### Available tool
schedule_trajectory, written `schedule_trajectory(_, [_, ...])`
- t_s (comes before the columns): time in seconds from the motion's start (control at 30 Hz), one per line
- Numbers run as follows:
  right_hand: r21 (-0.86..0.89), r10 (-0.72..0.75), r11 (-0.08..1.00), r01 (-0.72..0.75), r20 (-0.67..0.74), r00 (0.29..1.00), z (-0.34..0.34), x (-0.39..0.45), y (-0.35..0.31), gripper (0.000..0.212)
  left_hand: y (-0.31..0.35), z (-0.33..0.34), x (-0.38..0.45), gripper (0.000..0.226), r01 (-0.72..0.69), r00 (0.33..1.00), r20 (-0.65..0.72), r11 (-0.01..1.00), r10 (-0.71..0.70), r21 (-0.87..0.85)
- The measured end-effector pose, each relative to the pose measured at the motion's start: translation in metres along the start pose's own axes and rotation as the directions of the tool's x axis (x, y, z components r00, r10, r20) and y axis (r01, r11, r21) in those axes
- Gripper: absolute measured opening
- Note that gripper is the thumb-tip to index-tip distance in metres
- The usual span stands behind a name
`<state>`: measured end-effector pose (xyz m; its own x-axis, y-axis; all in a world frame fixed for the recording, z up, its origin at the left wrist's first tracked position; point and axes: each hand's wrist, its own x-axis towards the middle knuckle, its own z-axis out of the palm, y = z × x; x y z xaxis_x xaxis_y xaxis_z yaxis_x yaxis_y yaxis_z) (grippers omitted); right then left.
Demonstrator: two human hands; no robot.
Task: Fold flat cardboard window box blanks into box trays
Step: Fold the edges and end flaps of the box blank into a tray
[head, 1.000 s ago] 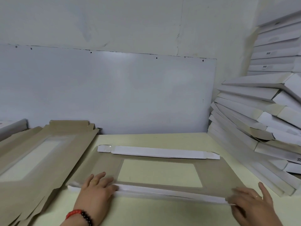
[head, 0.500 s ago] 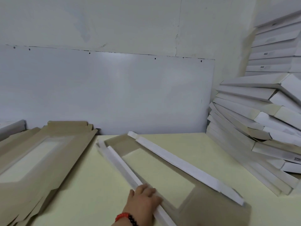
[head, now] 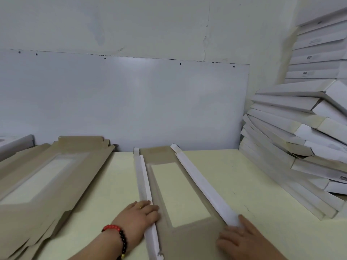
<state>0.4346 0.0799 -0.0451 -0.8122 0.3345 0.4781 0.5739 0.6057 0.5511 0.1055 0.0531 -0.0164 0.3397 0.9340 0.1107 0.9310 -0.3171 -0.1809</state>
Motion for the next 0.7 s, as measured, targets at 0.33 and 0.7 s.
schedule_trajectory(0.33, [0.016, -0.032, 0.999, 0.029, 0.327, 0.945, -0.009, -0.003, 0.044, 0.070, -0.004, -0.028, 0.000, 0.050, 0.074, 0.976, 0.207, 0.996, -0.064, -0.042])
schedule_trajectory(0.7, [0.125, -0.027, 0.992, -0.020, 0.365, 0.931, -0.007, 0.002, 0.040, 0.047, 0.066, -0.052, -0.045, 0.016, -0.144, 0.986, 0.103, 0.983, 0.133, 0.113])
